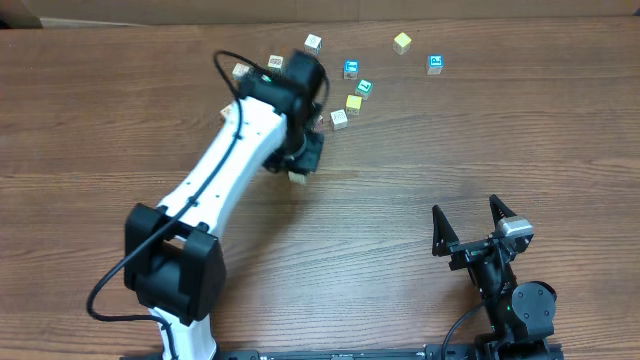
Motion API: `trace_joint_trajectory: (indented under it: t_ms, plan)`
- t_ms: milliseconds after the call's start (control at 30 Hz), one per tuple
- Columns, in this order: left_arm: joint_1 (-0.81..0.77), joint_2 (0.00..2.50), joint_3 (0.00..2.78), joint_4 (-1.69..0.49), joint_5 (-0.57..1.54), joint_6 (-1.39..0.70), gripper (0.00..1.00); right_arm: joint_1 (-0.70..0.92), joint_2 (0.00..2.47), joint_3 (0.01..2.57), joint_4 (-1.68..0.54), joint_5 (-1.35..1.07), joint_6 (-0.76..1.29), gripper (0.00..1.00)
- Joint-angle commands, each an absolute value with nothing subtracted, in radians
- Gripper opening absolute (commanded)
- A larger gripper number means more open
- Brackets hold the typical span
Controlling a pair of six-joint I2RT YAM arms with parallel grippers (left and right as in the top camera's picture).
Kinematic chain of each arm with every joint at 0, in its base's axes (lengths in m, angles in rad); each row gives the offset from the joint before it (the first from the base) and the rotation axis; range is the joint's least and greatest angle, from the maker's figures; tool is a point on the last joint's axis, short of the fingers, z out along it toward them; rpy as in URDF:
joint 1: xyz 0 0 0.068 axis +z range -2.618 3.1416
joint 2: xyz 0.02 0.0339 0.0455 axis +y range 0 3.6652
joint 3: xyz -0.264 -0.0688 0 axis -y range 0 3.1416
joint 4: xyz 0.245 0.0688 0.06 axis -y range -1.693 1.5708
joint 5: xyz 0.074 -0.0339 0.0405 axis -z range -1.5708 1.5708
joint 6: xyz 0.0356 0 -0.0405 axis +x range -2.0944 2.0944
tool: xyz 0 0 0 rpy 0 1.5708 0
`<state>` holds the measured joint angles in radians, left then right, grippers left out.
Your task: Form a circle
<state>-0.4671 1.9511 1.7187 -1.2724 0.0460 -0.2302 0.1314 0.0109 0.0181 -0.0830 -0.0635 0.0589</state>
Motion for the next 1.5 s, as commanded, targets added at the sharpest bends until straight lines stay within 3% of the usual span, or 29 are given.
trace_joint_trajectory:
  t_ms: [0,367,1000,1100,1200,1467]
  plan:
    - [-0.493,1.957,1.636,-1.226,0.009,-0.27,0.18,0.129,0.003,0.008,-0.08,-0.065,0.055,1.0]
    - [-0.5,1.957,1.429,-0.97,-0.029,-0.242,0.18,0.129,0.003,0.008,-0.08,-0.065,0.055,1.0]
    - [-0.505,1.957,1.336,-0.822,-0.03,-0.157,0.23,0.129,0.003,0.008,-0.08,-0.065,0.055,1.0]
    - [-0.505,1.957,1.336,-0.82,-0.03,-0.157,0.39,0.129,0.003,0.008,-0.08,-0.065,0.055,1.0]
    - [-0.505,1.957,1.336,-0.821,-0.03,-0.157,0.45,0.129,0.003,0.008,-0.08,-0.065,0.055,1.0]
    - [-0.505,1.957,1.336,-0.822,-0.03,-0.157,0.36,0.129,0.003,0.008,-0.08,-0.065,0.055,1.0]
